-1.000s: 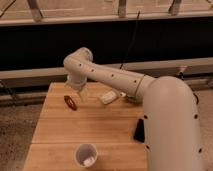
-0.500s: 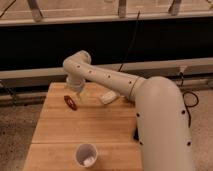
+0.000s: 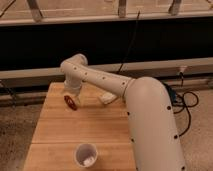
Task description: Drag the pepper across the table
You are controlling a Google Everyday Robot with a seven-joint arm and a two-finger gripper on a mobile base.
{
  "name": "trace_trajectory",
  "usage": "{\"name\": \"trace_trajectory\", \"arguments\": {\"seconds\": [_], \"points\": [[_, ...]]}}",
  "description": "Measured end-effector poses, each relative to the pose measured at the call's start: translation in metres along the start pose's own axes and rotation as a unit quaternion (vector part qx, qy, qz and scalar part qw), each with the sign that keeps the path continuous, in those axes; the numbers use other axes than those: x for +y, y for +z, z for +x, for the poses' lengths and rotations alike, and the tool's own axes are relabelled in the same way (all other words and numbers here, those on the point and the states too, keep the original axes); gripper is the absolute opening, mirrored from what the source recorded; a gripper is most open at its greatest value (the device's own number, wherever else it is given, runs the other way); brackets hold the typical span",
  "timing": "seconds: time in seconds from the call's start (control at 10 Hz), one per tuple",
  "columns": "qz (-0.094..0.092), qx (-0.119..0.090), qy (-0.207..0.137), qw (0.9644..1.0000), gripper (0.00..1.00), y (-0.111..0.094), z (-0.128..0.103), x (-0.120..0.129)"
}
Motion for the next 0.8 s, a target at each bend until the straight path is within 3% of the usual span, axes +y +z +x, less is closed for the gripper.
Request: {"name": "trace_trajectory", "arguments": {"seconds": [0.5,0.8], "points": [[-0.027,-0.01,-0.032,0.9991,0.8,0.035,0.009,-0.009],[-0.048,-0.014,-0.052,0.9974,0.8,0.04,0.012,-0.006]]}}
